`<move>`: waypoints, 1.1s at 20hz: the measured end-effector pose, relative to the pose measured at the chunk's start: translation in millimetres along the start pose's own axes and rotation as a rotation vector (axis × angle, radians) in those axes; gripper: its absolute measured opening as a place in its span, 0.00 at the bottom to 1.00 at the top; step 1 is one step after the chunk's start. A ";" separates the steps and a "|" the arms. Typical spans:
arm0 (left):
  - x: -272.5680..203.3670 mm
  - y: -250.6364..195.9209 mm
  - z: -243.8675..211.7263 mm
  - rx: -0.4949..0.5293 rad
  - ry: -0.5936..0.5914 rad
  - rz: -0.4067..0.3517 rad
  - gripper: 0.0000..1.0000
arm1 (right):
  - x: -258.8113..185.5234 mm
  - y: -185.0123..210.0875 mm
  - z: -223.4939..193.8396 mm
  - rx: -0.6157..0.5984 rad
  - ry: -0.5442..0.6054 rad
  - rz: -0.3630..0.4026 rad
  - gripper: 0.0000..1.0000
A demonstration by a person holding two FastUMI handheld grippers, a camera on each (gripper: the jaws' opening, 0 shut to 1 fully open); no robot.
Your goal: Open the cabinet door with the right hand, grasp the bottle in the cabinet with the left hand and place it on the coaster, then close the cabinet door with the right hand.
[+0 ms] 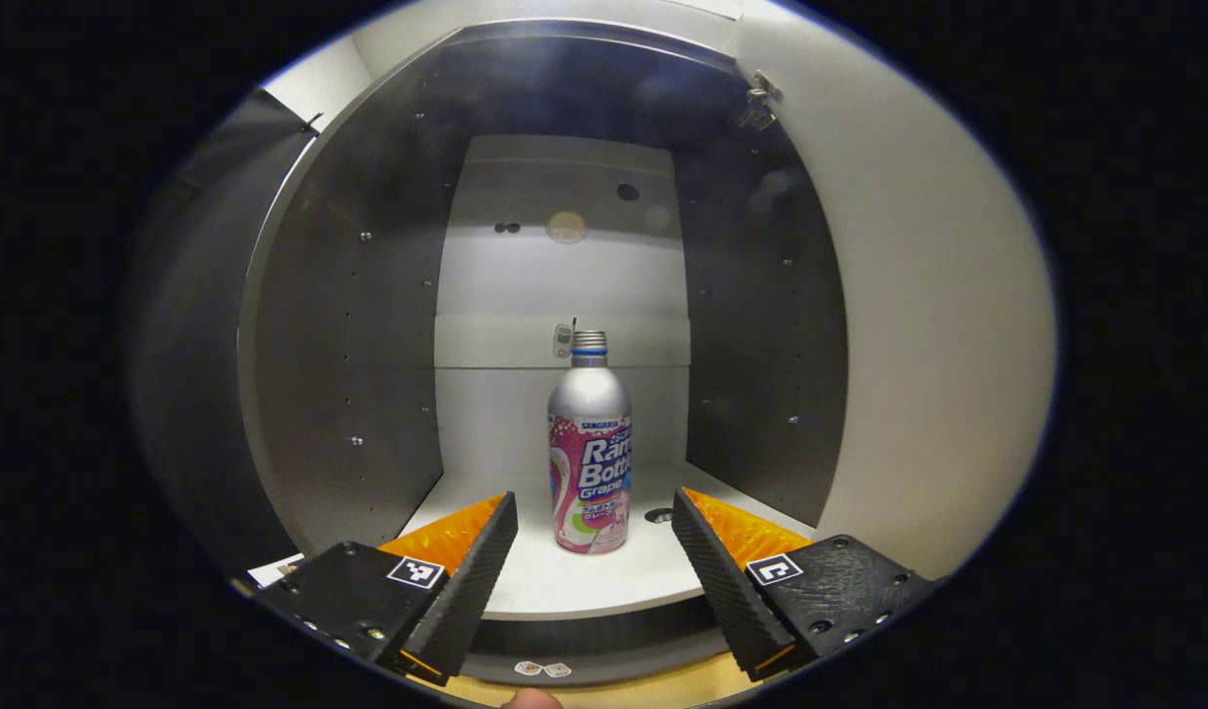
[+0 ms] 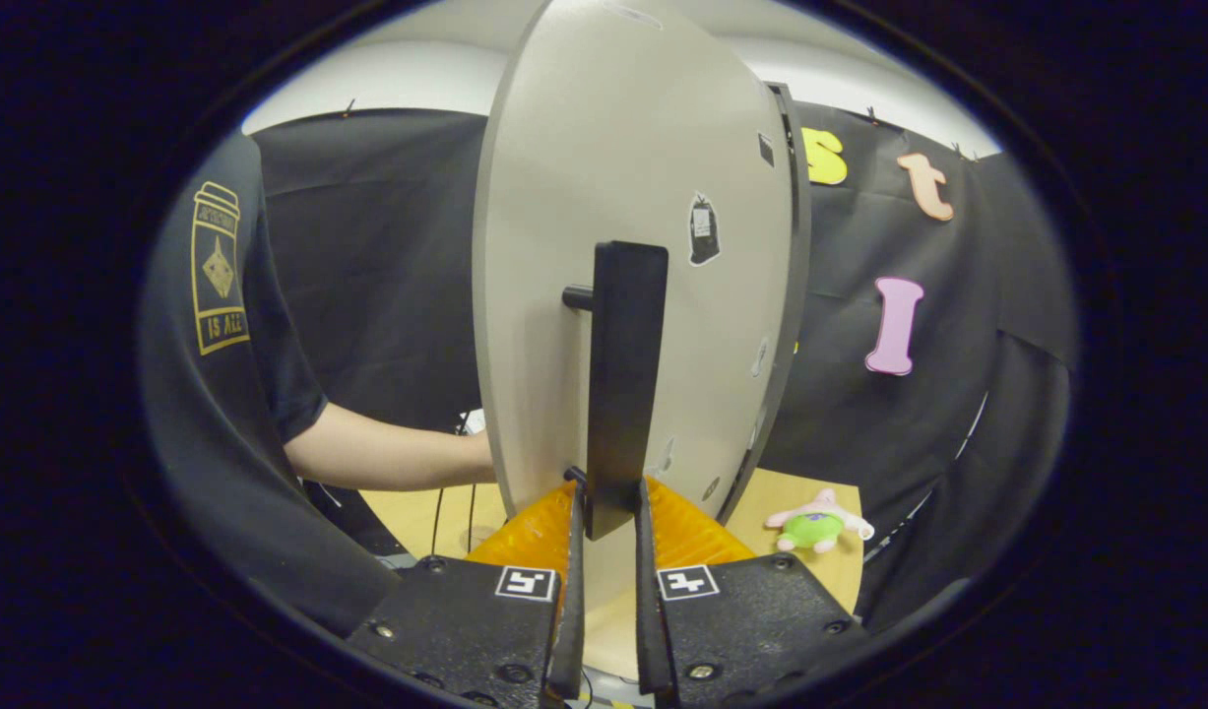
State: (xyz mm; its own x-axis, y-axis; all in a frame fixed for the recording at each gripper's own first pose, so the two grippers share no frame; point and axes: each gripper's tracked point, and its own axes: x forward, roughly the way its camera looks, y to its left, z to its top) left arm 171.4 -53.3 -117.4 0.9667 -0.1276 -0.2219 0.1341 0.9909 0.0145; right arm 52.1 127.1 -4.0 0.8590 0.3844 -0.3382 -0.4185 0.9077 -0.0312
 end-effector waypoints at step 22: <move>82.8 1.7 -13.8 0.105 0.032 0.142 0.95 | -90.0 -93.4 -7.3 0.311 -0.274 -0.520 1.00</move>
State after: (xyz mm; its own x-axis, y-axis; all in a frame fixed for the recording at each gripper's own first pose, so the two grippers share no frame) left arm 248.7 -61.6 -149.2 0.9703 0.0162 -0.2415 0.0206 0.9886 0.1490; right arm 11.7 6.5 22.4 0.9872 -0.1247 -0.0996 0.1397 0.9769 0.1615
